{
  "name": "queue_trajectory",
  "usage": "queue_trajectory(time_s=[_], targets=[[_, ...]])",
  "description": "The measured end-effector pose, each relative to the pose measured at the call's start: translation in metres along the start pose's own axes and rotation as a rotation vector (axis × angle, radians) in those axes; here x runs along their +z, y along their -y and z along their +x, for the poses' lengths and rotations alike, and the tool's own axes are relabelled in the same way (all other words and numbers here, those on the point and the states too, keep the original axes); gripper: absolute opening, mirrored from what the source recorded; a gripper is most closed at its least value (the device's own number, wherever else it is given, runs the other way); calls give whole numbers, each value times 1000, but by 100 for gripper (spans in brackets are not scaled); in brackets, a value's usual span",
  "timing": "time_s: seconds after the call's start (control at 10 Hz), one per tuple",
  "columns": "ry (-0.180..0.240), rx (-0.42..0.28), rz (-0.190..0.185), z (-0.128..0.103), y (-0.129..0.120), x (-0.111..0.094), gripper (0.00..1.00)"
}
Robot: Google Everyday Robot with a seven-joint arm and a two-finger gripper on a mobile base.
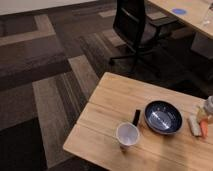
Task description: Place the pepper on the white sponge
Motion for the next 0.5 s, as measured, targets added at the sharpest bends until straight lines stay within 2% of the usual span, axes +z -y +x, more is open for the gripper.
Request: queue_trajectory(time_s=[0.3,0.5], targets=[[-17,-35,-6,8,-9,4,2],[-21,-25,-2,9,-6,5,25]])
